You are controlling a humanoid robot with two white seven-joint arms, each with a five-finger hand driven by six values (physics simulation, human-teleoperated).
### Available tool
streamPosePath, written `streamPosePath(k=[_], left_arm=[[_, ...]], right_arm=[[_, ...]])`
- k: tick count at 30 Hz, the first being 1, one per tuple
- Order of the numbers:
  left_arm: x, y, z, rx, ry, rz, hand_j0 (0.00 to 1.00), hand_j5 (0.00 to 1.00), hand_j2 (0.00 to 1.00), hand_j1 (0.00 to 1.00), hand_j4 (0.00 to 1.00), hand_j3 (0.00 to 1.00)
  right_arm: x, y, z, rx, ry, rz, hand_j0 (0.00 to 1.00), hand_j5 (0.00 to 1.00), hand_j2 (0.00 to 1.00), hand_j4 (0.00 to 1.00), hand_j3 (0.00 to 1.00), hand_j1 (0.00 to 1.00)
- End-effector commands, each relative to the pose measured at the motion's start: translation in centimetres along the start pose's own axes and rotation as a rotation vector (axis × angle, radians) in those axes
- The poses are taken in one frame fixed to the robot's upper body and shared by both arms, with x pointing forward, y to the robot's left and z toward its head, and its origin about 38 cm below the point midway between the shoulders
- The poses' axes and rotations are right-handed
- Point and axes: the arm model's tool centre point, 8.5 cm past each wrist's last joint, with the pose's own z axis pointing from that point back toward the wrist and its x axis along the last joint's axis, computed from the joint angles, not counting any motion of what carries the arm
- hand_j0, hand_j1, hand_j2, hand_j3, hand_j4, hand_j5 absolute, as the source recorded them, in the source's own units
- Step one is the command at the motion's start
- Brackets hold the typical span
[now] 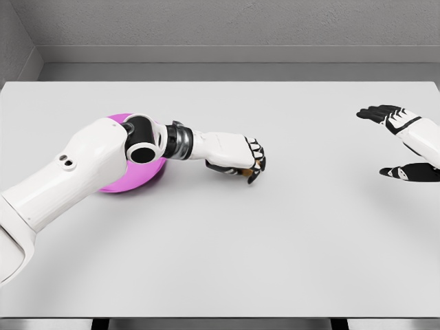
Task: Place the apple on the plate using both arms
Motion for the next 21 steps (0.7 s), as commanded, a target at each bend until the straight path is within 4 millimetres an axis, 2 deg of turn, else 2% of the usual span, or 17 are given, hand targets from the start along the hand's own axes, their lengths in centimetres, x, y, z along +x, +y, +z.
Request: streamPosePath(k=[1,12,21], left_arm=[[0.1,0.2,0.0,0.008,-0.005,0.0,0.43,0.43,0.43,0.43,0.43,0.43],[0.3,1.2,0.8,0.024,-0.01,-0.029,0.43,0.43,0.43,0.43,0.43,0.43],[0.2,1.7,4.3,0.045,0.012,-0.07,0.43,0.43,0.43,0.43,0.43,0.43]], right_arm=[[0.1,-0.1,0.0,-0.005,-0.002,-0.005,1.0,1.0,1.0,1.0,1.0,1.0],[0.1,-0.1,0.0,-0.005,-0.003,-0.005,1.0,1.0,1.0,1.0,1.0,1.0],[0.1,-0.1,0.0,-0.005,-0.003,-0.005,1.0,1.0,1.0,1.0,1.0,1.0]])
